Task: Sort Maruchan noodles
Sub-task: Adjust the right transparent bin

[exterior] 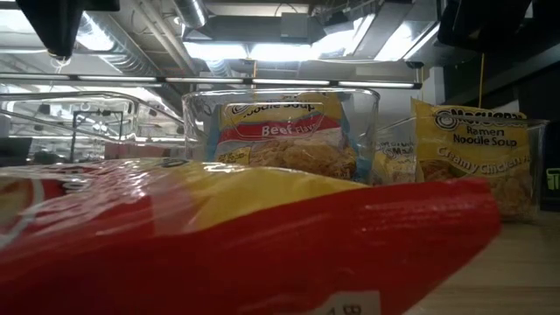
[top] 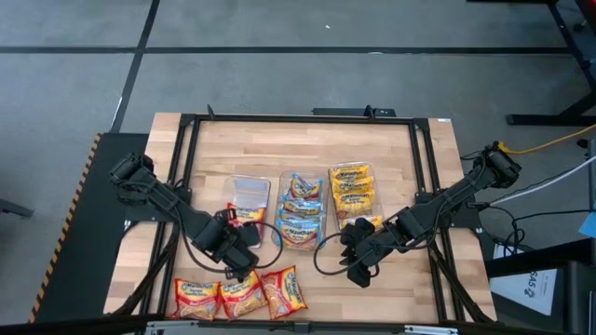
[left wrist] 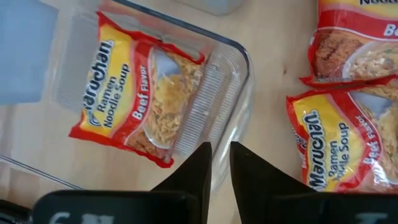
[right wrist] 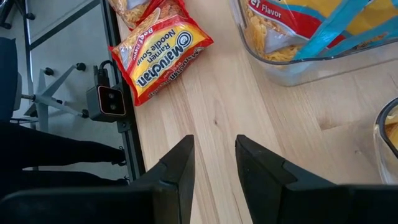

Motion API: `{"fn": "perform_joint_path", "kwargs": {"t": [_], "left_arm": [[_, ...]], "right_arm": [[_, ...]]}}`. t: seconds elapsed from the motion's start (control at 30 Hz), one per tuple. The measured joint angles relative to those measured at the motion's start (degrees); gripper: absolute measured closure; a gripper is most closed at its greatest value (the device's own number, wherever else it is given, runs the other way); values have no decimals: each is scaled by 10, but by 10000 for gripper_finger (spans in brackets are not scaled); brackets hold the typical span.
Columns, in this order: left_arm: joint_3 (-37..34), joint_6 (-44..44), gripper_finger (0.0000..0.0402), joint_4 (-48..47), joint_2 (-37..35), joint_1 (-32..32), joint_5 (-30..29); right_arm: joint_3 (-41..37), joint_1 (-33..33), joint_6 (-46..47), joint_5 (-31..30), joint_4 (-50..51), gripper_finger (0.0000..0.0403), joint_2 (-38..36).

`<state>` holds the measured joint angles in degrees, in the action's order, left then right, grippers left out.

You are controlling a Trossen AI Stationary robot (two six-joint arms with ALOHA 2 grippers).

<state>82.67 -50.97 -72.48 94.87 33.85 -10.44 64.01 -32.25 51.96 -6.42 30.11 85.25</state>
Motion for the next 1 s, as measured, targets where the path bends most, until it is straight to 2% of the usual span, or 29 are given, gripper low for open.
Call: {"fn": "perform_joint_path", "kwargs": {"t": [0.2, 0.33, 0.43, 0.63, 0.83, 1.0], "left_arm": [[0, -15, 350, -15, 0, 5, -31], [0, -15, 348, -27, 0, -5, -83], [-8, 11, 349, -24, -1, -36, -82], [-25, 130, 347, -73, 0, -133, -70], [-25, 222, 350, -158, 0, -209, -45], [-29, 281, 347, -175, -30, -238, -32]], "right_arm": [[0, 0, 0, 0, 0, 288, 0], [0, 0, 0, 0, 0, 288, 0], [0, 0, 0, 0, 0, 288, 0], [0, 0, 1, 0, 0, 288, 0], [26, 5, -14, -127, 46, 288, -11], [125, 35, -109, -279, 237, 288, -46]]}}
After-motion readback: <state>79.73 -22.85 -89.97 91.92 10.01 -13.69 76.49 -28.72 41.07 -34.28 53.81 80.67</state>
